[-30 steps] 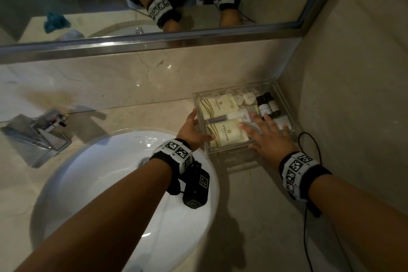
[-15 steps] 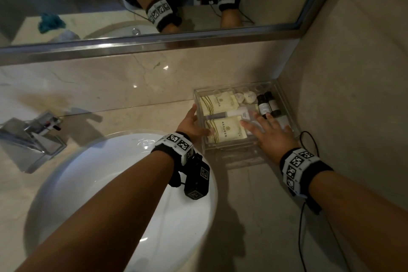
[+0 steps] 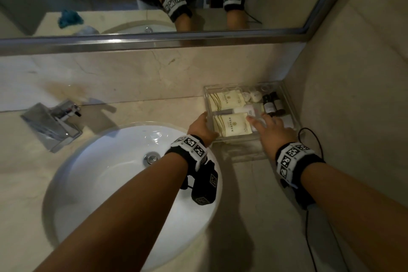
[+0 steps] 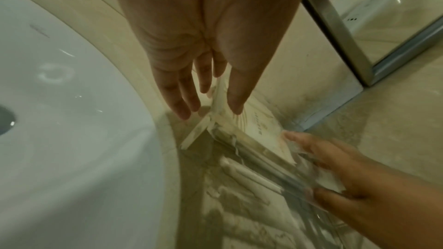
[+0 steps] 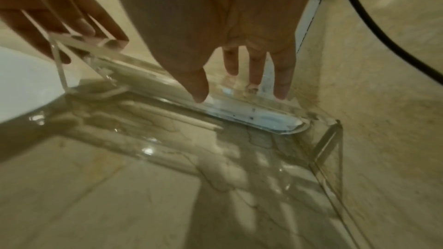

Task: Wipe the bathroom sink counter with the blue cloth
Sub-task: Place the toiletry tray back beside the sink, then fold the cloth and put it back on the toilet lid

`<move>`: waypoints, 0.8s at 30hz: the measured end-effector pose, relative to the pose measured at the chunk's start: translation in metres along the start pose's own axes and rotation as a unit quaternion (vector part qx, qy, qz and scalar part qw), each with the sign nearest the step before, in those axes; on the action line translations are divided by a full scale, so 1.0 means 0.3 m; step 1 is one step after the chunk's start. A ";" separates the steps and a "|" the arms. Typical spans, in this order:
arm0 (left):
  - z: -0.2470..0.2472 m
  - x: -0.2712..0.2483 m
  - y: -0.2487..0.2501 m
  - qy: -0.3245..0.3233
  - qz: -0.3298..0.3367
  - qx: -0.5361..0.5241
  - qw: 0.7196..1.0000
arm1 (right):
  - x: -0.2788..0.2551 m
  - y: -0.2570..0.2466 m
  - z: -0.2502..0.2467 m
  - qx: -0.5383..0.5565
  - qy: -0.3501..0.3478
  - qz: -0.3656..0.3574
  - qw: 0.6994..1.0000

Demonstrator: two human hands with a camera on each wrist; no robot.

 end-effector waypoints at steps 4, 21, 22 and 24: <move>-0.047 -0.077 -0.006 -0.015 0.001 0.043 0.999 | -0.035 -0.027 -0.022 0.025 -0.021 0.012 0.999; -0.555 -0.425 0.056 0.112 0.062 0.300 0.946 | -0.230 -0.382 -0.435 0.041 0.031 -0.076 0.996; -0.593 -0.452 0.046 0.117 0.064 0.304 0.943 | -0.248 -0.422 -0.462 0.044 0.038 -0.082 0.995; -0.675 -0.511 0.010 0.132 0.069 0.315 0.937 | -0.287 -0.506 -0.511 0.046 0.053 -0.089 0.994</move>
Point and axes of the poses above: each hand's wrist, its own x-axis towards the middle knuckle, its own z-axis out of the palm, y = z × x, the point moved 7 cm from there along x, towards the middle knuckle, and after that the axes turned 1 degree about z, right-handed, at the moved point
